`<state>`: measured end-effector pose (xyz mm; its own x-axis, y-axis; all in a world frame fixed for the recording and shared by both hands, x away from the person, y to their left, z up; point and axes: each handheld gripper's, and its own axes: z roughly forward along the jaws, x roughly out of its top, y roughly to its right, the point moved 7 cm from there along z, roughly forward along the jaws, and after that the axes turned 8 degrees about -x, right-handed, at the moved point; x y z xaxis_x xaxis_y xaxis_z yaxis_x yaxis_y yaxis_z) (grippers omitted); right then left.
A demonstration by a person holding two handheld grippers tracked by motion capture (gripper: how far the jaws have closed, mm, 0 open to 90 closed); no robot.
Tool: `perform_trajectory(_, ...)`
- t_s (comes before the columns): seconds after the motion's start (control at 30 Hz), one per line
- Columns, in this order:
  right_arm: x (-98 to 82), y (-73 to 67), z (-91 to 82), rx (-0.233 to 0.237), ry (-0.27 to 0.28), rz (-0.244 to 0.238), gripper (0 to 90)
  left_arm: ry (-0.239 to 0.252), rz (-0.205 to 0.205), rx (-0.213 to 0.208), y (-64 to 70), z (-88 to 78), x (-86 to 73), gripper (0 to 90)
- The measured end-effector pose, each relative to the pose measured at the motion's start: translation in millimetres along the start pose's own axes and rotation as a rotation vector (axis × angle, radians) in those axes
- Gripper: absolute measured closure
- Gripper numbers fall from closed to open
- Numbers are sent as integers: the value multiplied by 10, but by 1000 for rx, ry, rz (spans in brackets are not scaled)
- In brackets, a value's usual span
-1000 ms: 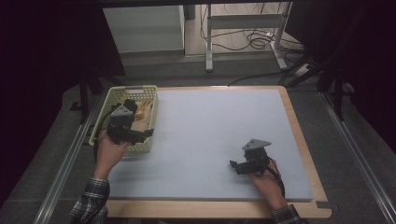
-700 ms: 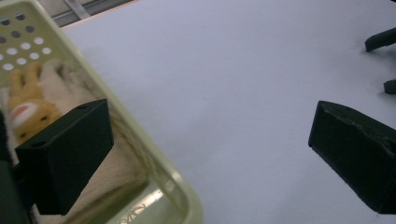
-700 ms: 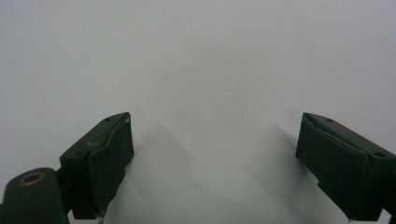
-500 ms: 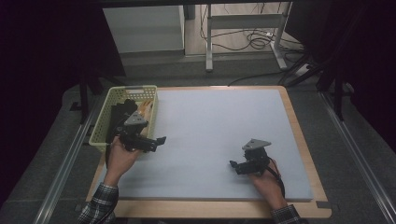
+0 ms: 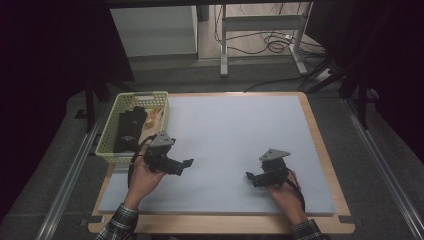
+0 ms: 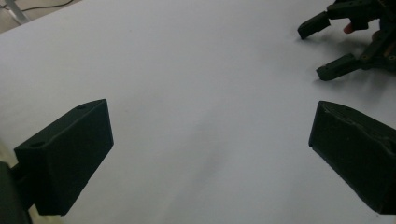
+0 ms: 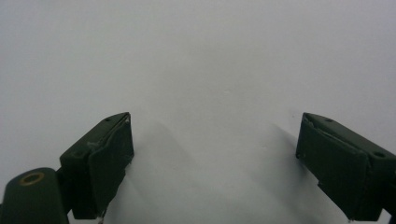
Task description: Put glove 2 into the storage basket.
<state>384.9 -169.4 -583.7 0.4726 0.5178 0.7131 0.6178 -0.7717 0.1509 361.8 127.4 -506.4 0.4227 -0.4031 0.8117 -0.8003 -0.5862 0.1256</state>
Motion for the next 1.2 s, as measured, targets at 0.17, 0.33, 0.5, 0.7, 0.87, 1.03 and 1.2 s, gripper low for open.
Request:
perform_trajectory(0.17,0,-1,0,1,0,1,107,0,18,-20,122,73,-15,0)
perform_trajectory(0.33,0,-1,0,1,0,1,108,-16,37,-29,213,160,-66,0)
perform_trajectory(0.5,0,-1,0,1,0,1,108,-22,34,-47,266,248,-158,0)
perform_trajectory(0.7,0,-1,1,2,0,1,108,-33,22,-56,262,321,-259,0)
perform_trajectory(0.87,1,0,1,2,0,1,108,-45,18,-52,249,358,-332,0)
perform_trajectory(1.03,1,0,1,1,0,1,107,-59,14,-50,243,386,-405,0)
perform_trajectory(1.2,1,0,1,1,1,1,108,-83,8,-49,229,422,-482,1)
